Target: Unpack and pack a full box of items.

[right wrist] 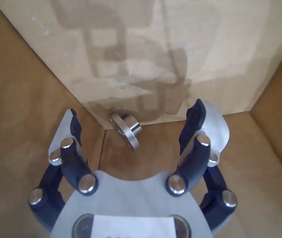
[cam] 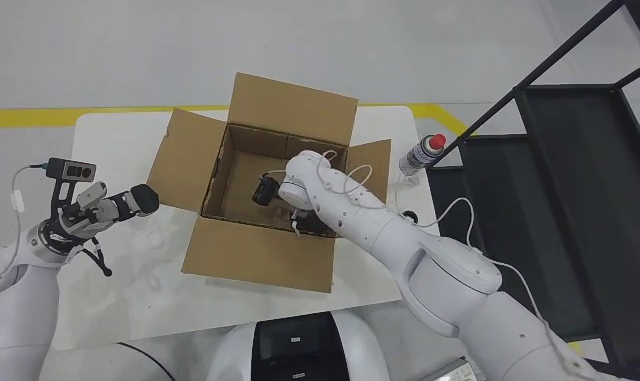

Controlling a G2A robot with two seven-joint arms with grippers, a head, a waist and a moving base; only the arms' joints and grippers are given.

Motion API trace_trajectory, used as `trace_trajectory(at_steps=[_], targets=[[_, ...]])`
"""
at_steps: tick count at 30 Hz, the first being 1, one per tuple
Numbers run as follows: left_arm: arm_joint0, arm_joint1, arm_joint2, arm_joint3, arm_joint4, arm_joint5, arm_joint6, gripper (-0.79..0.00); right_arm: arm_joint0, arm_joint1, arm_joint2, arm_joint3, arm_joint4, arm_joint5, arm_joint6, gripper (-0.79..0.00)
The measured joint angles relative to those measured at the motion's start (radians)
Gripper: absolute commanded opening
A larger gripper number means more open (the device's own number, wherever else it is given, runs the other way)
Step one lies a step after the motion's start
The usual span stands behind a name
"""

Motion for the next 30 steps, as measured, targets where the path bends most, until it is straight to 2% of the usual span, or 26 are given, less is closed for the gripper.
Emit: trace_trajectory(at_steps=[8,9,10,11,12,23,30], targets=[[0.000,0.000,0.000,0.000,0.000,0.000,0.000,0.000,-0.026,0.028,0.031,-0.036,-0.016,-0.004,0.071,-0.009],[0.000,0.000,0.000,0.000,0.000,0.000,0.000,0.000,-0.028,0.029,0.032,-0.037,-0.019,-0.004,0.080,-0.246],[0.000,0.000,0.000,0.000,0.000,0.000,0.000,0.000,-0.030,0.031,0.032,-0.038,-0.023,-0.004,0.088,-0.440],[0.000,0.000,0.000,0.000,0.000,0.000,0.000,0.000,-0.032,0.032,0.033,-0.039,-0.028,-0.004,0.096,-0.539],[0.000,0.000,0.000,0.000,0.000,0.000,0.000,0.000,-0.034,0.033,0.033,-0.041,-0.030,-0.005,0.101,-0.785],[0.000,0.000,0.000,0.000,0.000,0.000,0.000,0.000,-0.042,0.031,0.025,-0.068,-0.065,-0.007,0.137,-0.785],[0.000,0.000,0.000,0.000,0.000,0.000,0.000,0.000,-0.042,0.029,0.030,-0.077,-0.054,-0.047,0.150,-0.785]])
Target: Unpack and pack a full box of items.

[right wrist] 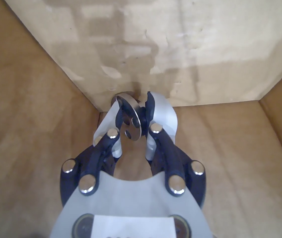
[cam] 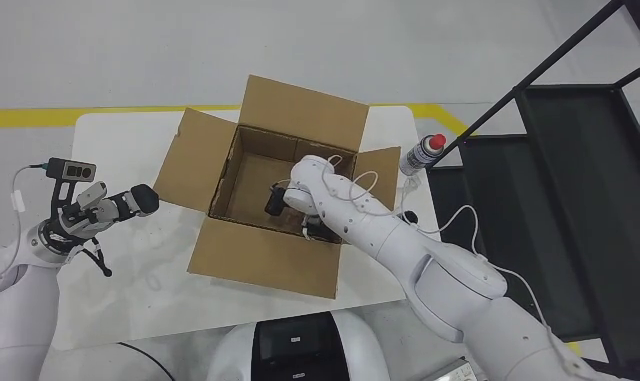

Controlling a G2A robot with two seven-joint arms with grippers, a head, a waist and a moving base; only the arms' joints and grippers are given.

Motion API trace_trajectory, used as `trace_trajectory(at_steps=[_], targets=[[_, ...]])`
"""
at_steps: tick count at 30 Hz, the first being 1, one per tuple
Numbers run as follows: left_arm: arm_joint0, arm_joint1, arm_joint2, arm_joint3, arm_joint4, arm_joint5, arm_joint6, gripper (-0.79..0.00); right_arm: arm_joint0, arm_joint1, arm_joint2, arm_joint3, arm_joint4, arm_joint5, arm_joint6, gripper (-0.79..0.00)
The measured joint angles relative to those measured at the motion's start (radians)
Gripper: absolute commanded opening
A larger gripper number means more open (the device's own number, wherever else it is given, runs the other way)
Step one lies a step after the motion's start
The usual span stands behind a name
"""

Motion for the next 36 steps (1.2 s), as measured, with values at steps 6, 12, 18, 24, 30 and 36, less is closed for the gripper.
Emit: trace_trajectory(at_steps=[6,12,18,24,30,36], targets=[[0.000,0.000,0.000,0.000,0.000,0.000,0.000,0.000,0.012,0.009,0.023,-0.043,-0.013,0.001,-0.007,-0.785],[0.000,0.000,0.000,0.000,0.000,0.000,0.000,0.000,-0.008,0.037,0.061,-0.137,-0.052,0.011,-0.007,-0.785],[0.000,0.000,0.000,0.000,0.000,0.000,0.000,0.000,-0.076,0.081,0.125,-0.307,-0.112,0.028,-0.027,-0.785],[0.000,0.000,0.000,0.000,0.000,0.000,0.000,0.000,-0.167,0.126,0.210,-0.479,-0.145,0.003,-0.085,-0.785],[0.000,0.000,0.000,0.000,0.000,0.000,0.000,0.000,-0.248,0.157,0.277,-0.567,-0.161,-0.037,-0.188,-0.785],[0.000,0.000,0.000,0.000,0.000,0.000,0.000,0.000,-0.334,0.184,0.337,-0.696,-0.163,-0.072,-0.256,-0.785]])
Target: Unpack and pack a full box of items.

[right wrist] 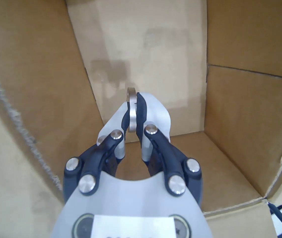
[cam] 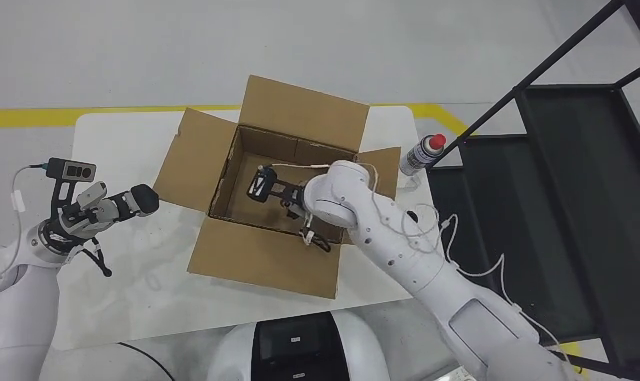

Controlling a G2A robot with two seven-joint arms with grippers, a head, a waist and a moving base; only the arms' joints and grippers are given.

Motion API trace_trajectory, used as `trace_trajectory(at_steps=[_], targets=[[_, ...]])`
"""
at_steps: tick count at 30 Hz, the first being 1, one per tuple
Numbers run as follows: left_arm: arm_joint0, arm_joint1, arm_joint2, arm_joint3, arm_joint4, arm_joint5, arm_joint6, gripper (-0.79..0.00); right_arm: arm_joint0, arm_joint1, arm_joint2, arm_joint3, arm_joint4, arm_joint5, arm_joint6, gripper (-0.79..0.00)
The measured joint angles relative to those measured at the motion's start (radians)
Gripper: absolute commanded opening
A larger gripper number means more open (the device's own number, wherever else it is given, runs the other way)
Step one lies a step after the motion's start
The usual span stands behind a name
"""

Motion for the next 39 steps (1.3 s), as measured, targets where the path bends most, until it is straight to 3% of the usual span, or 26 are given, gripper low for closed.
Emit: trace_trajectory(at_steps=[11,23,26,39], targets=[[0.000,0.000,0.000,0.000,0.000,0.000,0.000,0.000,-0.299,0.072,0.204,-0.347,0.039,-0.116,-0.177,-0.785],[0.000,0.000,0.000,0.000,0.000,0.000,0.000,0.000,-0.541,0.120,0.368,-0.480,0.007,-0.210,-0.514,-0.785],[0.000,0.000,0.000,0.000,0.000,0.000,0.000,0.000,-0.576,0.126,0.396,-0.476,0.020,-0.237,-0.618,-0.785],[0.000,0.000,0.000,0.000,0.000,0.000,0.000,0.000,-0.576,0.126,0.396,-0.475,0.019,-0.237,-0.615,-0.785]])
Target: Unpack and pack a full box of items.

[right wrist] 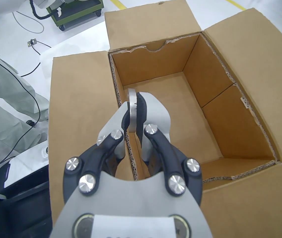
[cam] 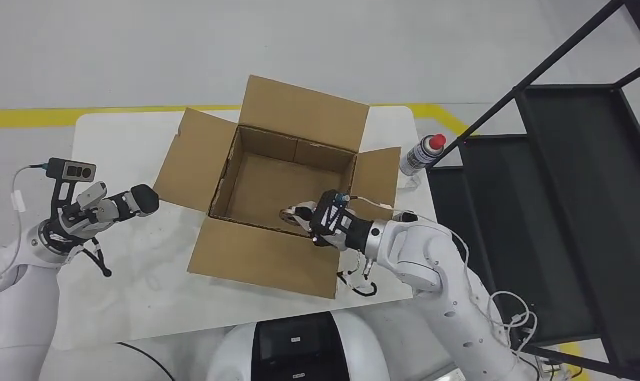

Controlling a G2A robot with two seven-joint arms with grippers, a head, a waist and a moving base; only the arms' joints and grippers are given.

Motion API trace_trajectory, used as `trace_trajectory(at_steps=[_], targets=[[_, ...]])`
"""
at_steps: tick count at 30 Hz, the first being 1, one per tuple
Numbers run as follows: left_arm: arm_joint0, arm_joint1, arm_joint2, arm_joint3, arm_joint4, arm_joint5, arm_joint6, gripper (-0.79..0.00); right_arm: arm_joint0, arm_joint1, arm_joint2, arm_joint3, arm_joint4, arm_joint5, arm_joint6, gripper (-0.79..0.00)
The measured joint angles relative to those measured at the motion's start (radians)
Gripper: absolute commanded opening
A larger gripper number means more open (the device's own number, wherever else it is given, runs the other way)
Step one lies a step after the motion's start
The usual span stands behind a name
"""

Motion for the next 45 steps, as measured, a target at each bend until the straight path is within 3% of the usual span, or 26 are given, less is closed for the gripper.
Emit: trace_trajectory(at_steps=[7,11,24,32,38,45], targets=[[0.000,0.000,0.000,0.000,0.000,0.000,0.000,0.000,-0.005,0.000,0.002,0.004,0.007,0.007,-0.003,-0.785],[0.000,0.000,0.000,0.000,0.000,0.000,0.000,0.000,-0.072,0.008,0.062,-0.009,0.035,0.052,-0.027,-0.785],[0.000,0.000,0.000,0.000,0.000,0.000,0.000,0.000,-0.342,0.064,0.480,-0.147,0.845,-0.016,0.091,-0.785],[0.000,0.000,0.000,0.000,0.000,0.000,0.000,0.000,-0.436,0.103,0.667,-0.058,1.323,0.007,0.353,-0.785],[0.000,0.000,0.000,0.000,0.000,0.000,0.000,0.000,-0.475,0.126,0.715,0.028,1.461,0.029,0.553,-0.785],[0.000,0.000,0.000,0.000,0.000,0.000,0.000,0.000,-0.451,0.133,0.715,0.086,1.472,0.040,0.583,-0.785]])
